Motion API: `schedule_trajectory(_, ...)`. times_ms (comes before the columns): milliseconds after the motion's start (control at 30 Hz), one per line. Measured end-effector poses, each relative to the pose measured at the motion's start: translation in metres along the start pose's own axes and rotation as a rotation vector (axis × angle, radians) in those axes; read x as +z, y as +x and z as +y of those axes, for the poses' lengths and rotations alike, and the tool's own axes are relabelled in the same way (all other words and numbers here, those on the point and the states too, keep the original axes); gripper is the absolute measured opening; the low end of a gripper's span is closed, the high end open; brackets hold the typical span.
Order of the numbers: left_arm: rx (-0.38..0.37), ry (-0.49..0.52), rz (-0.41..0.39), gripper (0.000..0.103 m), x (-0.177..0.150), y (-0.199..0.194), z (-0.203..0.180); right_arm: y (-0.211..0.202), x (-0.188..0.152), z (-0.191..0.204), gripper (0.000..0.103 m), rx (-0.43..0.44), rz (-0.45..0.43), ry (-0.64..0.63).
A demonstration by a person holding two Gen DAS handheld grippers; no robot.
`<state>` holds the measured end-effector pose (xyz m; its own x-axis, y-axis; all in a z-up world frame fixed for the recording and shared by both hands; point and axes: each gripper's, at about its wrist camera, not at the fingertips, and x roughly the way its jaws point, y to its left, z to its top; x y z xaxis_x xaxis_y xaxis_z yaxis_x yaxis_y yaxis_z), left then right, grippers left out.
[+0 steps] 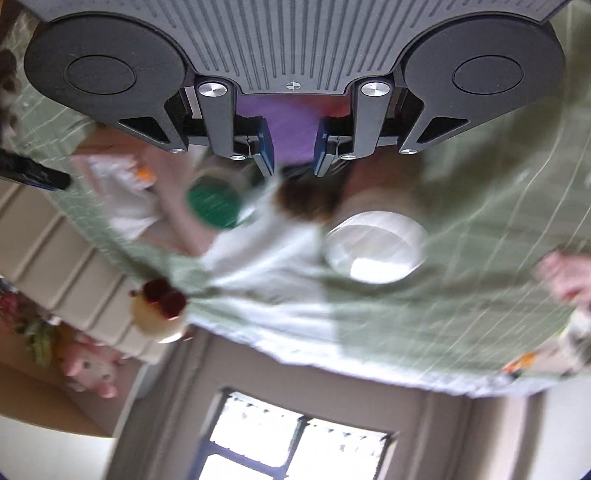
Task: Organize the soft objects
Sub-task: 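Move the right tool to the purple-and-pink sponge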
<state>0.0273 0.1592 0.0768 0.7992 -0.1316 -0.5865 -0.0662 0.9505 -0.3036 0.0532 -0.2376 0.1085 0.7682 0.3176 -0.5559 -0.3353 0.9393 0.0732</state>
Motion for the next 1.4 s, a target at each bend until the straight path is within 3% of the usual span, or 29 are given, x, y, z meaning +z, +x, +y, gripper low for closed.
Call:
schedule_trajectory(200,0.031,-0.164,-0.023,0.027,-0.025,0.0,0.041,0.004,-0.044,0.055,0.066,0.113,0.075,-0.056)
schedule_trajectory(300,0.01,-0.21,-0.03,0.026,-0.027,0.009,0.05,0.01,-0.051,0.071,0.066,0.18,0.12,-0.053)
schedule_trajectory(400,-0.015,-0.14,-0.005,0.026,-0.025,0.022,0.041,0.009,-0.043,0.094,0.066,0.227,0.094,-0.134)
schedule_trajectory(500,-0.049,0.01,0.065,0.026,-0.036,0.026,0.025,0.01,-0.032,0.126,0.078,0.29,0.043,-0.311)
schedule_trajectory(600,-0.051,0.114,0.112,0.027,-0.053,0.021,0.018,0.031,-0.024,0.155,0.079,0.289,0.032,-0.423)
schedule_trajectory(767,-0.117,0.111,0.102,0.026,-0.066,0.002,0.027,0.092,-0.006,0.17,0.079,0.298,0.162,-0.333)
schedule_trajectory(900,-0.148,0.054,0.057,0.026,-0.061,-0.01,0.041,0.102,-0.016,0.158,0.078,0.304,0.204,-0.244)
schedule_trajectory(1033,-0.142,-0.054,-0.014,0.026,-0.053,-0.014,0.052,0.074,-0.028,0.14,0.03,0.274,0.19,-0.223)
schedule_trajectory(1100,-0.141,-0.084,-0.035,0.026,-0.049,-0.011,0.051,0.063,-0.033,0.129,0.018,0.265,0.209,-0.201)
schedule_trajectory(1300,-0.093,-0.096,-0.068,0.026,-0.032,0.016,0.036,0.047,-0.041,0.105,0.02,0.242,0.215,-0.117)
schedule_trajectory(1400,-0.038,-0.009,0.013,0.026,-0.032,0.038,0.025,0.045,-0.034,0.097,0.043,0.227,0.19,-0.054)
